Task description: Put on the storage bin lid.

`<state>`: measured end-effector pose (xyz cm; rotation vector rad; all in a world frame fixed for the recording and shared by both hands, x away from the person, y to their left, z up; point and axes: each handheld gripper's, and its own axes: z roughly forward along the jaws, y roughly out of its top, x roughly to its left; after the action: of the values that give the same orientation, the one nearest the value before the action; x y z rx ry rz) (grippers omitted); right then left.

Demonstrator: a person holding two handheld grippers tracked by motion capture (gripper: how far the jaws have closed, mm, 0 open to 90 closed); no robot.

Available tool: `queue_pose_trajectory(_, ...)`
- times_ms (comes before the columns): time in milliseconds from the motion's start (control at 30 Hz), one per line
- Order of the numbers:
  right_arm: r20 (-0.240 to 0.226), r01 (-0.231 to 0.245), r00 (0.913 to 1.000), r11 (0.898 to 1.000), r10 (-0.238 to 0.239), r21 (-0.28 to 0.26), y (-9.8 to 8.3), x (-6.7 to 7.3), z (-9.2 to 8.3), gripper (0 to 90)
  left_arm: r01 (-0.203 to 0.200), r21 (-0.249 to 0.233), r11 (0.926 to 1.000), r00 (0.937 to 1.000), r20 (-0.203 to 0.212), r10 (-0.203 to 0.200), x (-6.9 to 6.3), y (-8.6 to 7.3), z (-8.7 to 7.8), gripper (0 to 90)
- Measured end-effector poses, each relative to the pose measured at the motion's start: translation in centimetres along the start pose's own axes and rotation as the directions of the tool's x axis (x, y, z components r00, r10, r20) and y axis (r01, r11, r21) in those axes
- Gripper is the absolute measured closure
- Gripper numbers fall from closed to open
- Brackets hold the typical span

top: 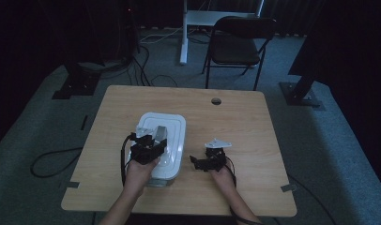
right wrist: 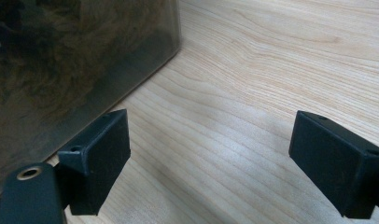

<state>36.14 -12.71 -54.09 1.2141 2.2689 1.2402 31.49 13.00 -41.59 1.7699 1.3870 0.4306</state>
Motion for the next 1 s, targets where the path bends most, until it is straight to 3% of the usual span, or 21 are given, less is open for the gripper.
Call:
queue_pose_trajectory(100,-0.003,-0.001,1.0000,1.000,0.001,0.001,-0.1,0.0,0.0,12.0,0.010,-0.017,0.9998,0.9999,0.010,-0.010,0.1,0.0,-0.1,54.0)
queue_pose_trajectory(200,-0.006,-0.004,1.0000,1.000,0.004,-0.001,-0.1,-0.1,-0.1,12.0,0.013,-0.071,0.9974,0.9999,0.001,-0.013,0.2,0.3,-1.2,45.1)
queue_pose_trajectory(300,-0.006,-0.004,1.0000,1.000,0.004,-0.003,0.0,-0.1,-0.1,12.0,0.020,-0.108,0.9940,0.9998,0.012,-0.019,0.6,0.7,-2.2,40.8)
queue_pose_trajectory(467,-0.002,0.000,1.0000,1.000,0.000,-0.002,0.0,0.0,0.0,12.0,-0.002,-0.119,0.9929,0.9998,0.019,0.004,1.0,0.7,-2.7,37.2)
queue_pose_trajectory(500,0.006,0.002,1.0000,1.000,-0.002,0.000,-0.1,0.0,0.0,12.0,-0.008,-0.117,0.9931,0.9997,0.020,0.010,1.4,0.6,-2.9,32.3)
queue_pose_trajectory(700,0.002,0.013,0.9999,1.000,-0.013,0.001,-0.2,0.1,0.0,12.0,0.012,-0.117,0.9931,0.9987,0.050,-0.006,2.9,0.3,-3.1,29.7)
queue_pose_trajectory(800,0.003,0.031,0.9995,1.000,-0.031,-0.001,-0.4,0.2,-0.1,11.9,-0.036,-0.139,0.9897,0.9989,0.025,0.040,3.6,-0.2,-3.7,25.2)
queue_pose_trajectory(867,-0.003,0.040,0.9992,0.999,-0.040,-0.003,-0.5,0.3,-0.3,12.0,-0.115,-0.145,0.9828,0.9931,0.009,0.117,4.1,-0.5,-3.7,15.6)
queue_pose_trajectory(933,-0.006,0.039,0.9992,0.999,-0.039,-0.007,-0.5,0.4,-0.4,12.0,-0.114,-0.143,0.9830,0.9932,0.004,0.116,4.4,-0.5,-3.7,15.2)
queue_pose_trajectory(1000,-0.007,0.038,0.9992,0.999,-0.038,-0.013,-0.5,0.3,-0.4,12.0,-0.107,-0.143,0.9840,0.9938,0.013,0.110,5.5,-0.7,-3.7,8.4)
